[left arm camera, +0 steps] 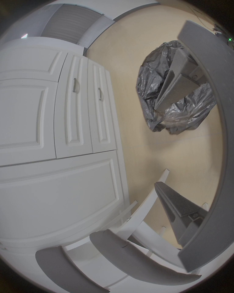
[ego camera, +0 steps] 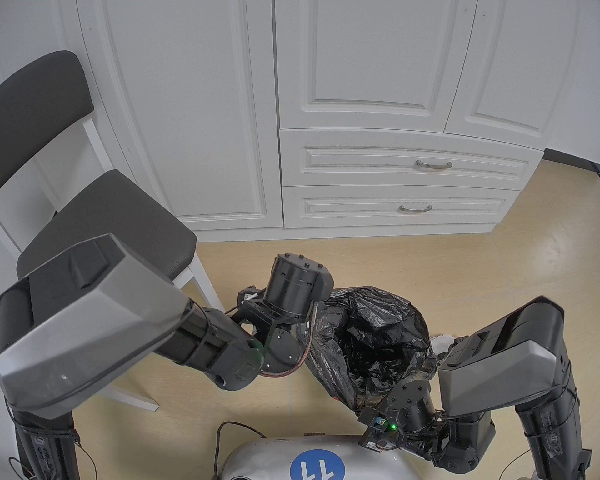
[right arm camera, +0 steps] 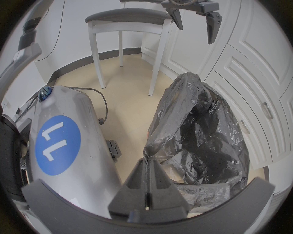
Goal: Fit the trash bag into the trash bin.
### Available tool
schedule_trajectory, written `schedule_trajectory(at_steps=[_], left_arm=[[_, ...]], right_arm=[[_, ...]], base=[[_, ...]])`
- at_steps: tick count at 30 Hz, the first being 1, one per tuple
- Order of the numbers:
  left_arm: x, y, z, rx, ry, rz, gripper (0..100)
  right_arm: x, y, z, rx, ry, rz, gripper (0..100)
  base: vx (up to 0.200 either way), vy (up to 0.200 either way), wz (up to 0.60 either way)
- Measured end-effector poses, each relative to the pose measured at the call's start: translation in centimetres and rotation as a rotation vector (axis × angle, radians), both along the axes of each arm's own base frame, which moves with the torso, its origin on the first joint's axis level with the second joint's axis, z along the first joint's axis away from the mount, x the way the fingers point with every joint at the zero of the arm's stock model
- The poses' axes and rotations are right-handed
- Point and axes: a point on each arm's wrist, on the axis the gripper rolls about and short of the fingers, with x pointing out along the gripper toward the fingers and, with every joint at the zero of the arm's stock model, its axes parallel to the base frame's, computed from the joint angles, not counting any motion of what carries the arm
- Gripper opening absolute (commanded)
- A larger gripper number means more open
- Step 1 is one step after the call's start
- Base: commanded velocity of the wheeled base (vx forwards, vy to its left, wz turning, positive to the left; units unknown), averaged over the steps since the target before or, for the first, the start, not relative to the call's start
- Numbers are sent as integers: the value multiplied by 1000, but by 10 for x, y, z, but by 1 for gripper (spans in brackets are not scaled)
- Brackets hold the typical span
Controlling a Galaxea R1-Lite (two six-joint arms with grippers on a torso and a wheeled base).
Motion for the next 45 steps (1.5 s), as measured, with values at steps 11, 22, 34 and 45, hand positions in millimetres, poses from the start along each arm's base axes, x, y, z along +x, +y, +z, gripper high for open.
schedule_trajectory(at_steps=[11,22,34,45], left_arm=[[-4,-13,-28,33,41,-26,100],[-4,-14,-43,44,71,-21,100],[7,-3,-55,11,83,34,100],[-7,10,-47,-84,57,58,100]], right_arm=[[4,-3,-8,-11,14,-16,100],[-29,-10,47,57,-28,64,100],[15,-70,75,54,-107,-156,100],[61,-153,71,22,-82,-347,100]], base=[[0,0,0],[0,0,0],[0,0,0],[0,0,0]])
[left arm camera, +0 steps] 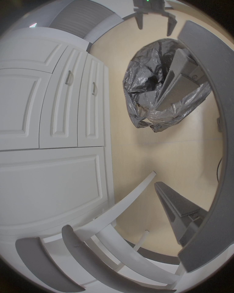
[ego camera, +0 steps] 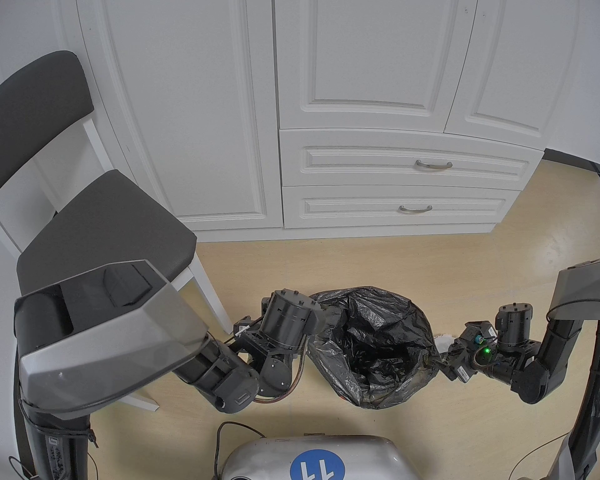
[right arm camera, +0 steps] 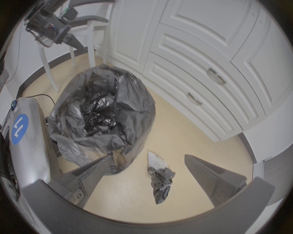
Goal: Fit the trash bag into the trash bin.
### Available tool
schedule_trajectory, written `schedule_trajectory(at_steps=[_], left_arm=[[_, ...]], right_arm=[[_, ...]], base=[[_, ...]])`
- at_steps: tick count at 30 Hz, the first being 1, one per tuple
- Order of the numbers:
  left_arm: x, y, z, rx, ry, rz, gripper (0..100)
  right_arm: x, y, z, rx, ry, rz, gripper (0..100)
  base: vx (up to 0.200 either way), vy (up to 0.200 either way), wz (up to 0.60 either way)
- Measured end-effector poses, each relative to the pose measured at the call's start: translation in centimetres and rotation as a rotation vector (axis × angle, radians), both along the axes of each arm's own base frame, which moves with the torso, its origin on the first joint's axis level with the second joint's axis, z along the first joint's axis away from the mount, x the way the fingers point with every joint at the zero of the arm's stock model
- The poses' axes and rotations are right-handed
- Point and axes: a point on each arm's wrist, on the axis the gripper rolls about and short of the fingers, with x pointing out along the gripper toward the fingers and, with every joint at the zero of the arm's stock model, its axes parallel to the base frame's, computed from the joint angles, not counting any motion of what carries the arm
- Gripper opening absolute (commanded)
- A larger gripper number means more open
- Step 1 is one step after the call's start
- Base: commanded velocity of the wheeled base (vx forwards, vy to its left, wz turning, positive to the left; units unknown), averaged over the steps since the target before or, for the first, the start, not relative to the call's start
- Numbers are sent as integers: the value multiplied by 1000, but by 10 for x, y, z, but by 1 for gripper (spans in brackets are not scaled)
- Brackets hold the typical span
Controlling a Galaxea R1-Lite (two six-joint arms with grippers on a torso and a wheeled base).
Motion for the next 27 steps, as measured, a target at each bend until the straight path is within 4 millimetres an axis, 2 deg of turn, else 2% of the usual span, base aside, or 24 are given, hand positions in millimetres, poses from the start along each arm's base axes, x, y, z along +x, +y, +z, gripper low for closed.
schedule_trajectory(at_steps=[4,15,21,27], left_arm=[[-8,6,6,-37,-29,1,100],[-21,11,11,-54,-47,-14,100],[-20,13,8,-46,-39,-10,100],[-12,12,6,-44,-31,-36,100]], right_arm=[[10,-7,-9,-8,79,-17,100],[47,-13,-43,21,120,-76,100],[67,-14,-64,49,124,-142,100],[89,-12,-72,72,82,-211,100]], base=[[0,0,0],[0,0,0],[0,0,0],[0,0,0]])
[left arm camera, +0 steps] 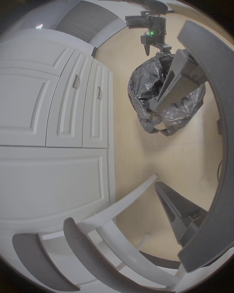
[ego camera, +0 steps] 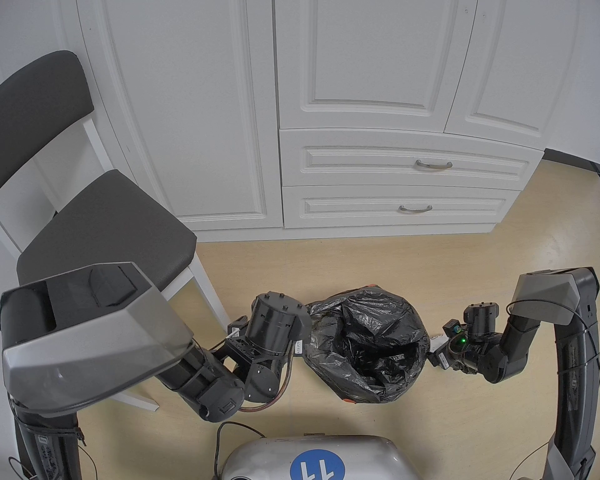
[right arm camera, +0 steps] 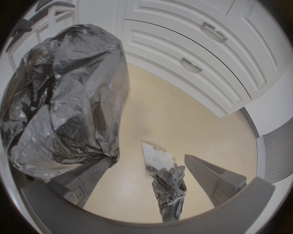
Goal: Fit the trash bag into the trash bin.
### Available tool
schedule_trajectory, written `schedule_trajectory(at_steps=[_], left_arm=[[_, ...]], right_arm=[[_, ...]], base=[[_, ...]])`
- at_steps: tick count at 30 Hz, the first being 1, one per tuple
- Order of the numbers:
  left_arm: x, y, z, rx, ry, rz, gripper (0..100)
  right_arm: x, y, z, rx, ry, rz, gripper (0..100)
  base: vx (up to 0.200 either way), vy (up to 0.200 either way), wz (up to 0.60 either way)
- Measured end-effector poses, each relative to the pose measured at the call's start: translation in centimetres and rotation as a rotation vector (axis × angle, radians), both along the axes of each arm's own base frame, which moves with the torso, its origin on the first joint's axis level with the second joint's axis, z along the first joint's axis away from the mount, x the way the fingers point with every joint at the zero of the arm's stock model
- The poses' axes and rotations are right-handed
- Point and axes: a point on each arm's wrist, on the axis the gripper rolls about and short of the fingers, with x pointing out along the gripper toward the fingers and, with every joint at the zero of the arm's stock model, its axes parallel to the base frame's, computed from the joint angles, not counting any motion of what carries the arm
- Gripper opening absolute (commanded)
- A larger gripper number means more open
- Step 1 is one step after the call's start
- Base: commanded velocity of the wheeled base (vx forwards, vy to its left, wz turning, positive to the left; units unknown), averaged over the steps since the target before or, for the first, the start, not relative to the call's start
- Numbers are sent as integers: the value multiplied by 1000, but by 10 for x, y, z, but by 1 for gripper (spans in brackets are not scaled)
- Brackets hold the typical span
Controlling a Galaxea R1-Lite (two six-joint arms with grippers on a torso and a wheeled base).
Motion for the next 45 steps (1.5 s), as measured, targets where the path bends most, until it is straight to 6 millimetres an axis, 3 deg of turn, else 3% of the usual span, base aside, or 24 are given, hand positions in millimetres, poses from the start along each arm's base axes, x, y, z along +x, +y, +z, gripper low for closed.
schedule_trajectory(at_steps=[6,17,22,30,39,45], left_arm=[[16,-8,1,25,12,-86,100],[38,-18,-18,138,69,-241,100],[59,-11,-31,187,72,-213,100],[70,-4,-45,223,110,-188,100],[104,8,-57,222,85,-111,100],[123,4,-65,206,51,-76,100]], right_arm=[[11,4,-4,-2,45,7,100],[13,3,15,16,13,81,100],[11,0,21,19,3,86,100],[10,-4,29,21,-13,79,100],[13,-4,28,21,-18,75,100],[18,-4,24,20,-24,66,100]], base=[[0,0,0],[0,0,0],[0,0,0],[0,0,0],[0,0,0],[0,0,0]])
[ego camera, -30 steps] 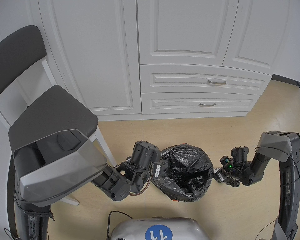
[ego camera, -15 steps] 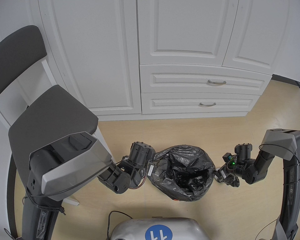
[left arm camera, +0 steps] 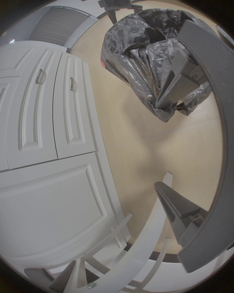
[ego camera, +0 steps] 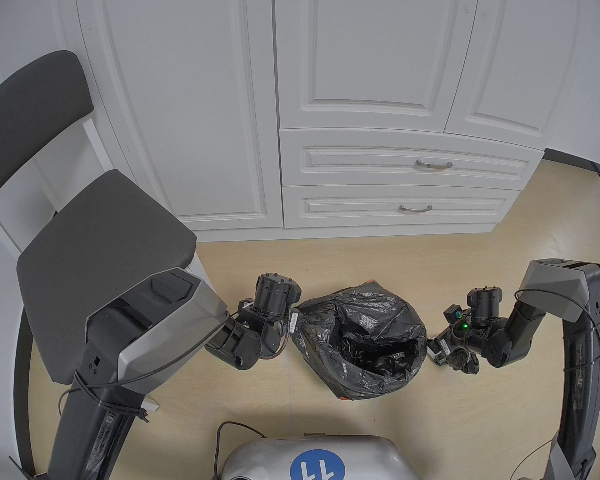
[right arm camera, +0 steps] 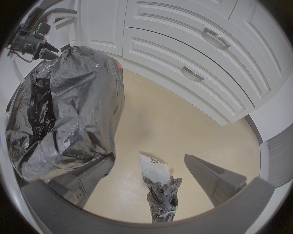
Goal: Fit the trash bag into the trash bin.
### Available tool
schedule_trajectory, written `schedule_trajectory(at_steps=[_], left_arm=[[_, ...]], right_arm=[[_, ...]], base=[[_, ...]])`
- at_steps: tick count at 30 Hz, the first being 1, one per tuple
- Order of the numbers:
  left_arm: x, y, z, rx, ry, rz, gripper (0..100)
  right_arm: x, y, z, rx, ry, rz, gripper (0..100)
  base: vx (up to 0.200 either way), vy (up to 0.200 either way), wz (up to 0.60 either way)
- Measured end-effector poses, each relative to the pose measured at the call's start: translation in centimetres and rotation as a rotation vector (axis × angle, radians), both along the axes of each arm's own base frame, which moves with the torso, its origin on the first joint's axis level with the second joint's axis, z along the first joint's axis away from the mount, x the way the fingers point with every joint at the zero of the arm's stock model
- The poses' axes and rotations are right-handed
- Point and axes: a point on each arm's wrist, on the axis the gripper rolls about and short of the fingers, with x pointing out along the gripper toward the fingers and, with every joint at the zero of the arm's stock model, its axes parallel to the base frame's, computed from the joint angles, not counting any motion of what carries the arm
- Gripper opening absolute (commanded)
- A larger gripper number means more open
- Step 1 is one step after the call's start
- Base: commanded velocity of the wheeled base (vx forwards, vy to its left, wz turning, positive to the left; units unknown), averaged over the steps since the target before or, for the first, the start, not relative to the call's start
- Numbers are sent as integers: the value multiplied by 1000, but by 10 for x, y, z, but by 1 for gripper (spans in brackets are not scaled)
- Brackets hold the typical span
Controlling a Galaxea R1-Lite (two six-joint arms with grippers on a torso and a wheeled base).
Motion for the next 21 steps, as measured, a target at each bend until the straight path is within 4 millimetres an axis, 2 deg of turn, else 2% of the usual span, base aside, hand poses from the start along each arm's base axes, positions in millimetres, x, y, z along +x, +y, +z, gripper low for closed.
schedule_trajectory(at_steps=[7,16,21], left_arm=[[10,-5,-9,-10,-14,5,100],[9,-4,-29,16,25,8,100],[6,-3,-35,27,43,6,100]], right_arm=[[9,-1,-8,-5,-2,-21,100],[9,-2,-28,-46,62,-55,100],[7,-2,-32,-48,80,-53,100]], base=[[0,0,0],[0,0,0],[0,0,0]])
